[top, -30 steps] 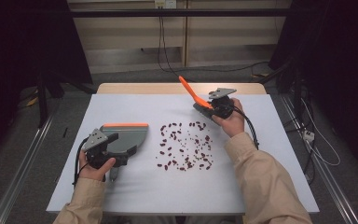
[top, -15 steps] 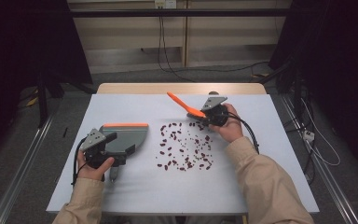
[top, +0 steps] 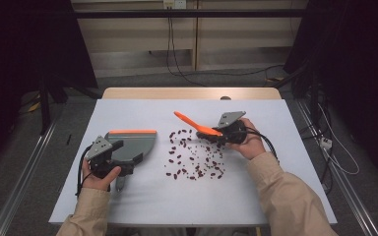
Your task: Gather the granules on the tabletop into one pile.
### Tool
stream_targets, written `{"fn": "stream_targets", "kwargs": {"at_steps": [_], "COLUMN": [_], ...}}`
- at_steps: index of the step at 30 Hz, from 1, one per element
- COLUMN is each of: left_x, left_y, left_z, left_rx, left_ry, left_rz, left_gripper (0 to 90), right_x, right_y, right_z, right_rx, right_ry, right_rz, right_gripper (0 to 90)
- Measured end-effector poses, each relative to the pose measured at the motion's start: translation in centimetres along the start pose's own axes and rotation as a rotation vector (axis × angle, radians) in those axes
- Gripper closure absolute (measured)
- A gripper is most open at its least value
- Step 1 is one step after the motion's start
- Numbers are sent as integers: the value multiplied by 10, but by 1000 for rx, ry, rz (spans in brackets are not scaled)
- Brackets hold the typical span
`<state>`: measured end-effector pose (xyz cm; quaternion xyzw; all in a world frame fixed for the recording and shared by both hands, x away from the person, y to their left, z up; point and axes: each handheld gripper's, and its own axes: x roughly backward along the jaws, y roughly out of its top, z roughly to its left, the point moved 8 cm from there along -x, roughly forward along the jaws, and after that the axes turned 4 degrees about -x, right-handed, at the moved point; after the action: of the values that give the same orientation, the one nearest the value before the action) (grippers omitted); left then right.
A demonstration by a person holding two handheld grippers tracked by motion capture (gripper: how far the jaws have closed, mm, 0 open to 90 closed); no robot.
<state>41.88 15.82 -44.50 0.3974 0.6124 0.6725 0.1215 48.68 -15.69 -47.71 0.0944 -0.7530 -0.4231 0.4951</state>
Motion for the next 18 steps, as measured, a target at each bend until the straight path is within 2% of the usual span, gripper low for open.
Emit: {"fn": "stream_targets", "kwargs": {"at_steps": [13,18], "left_x": [-5,-4], "left_y": [1,2], "left_z": [-2,-2], "left_rx": [-9,-10], "left_ry": [-9,-8], "left_rz": [4,-2], "left_gripper": [71,70], "right_x": [9,13], "right_y": [-2,1], "right_z": [18,19], "right_rx": [5,-17], "right_ry": [28,30], "right_rz": [-7,-19], "right_gripper": [714,716]}}
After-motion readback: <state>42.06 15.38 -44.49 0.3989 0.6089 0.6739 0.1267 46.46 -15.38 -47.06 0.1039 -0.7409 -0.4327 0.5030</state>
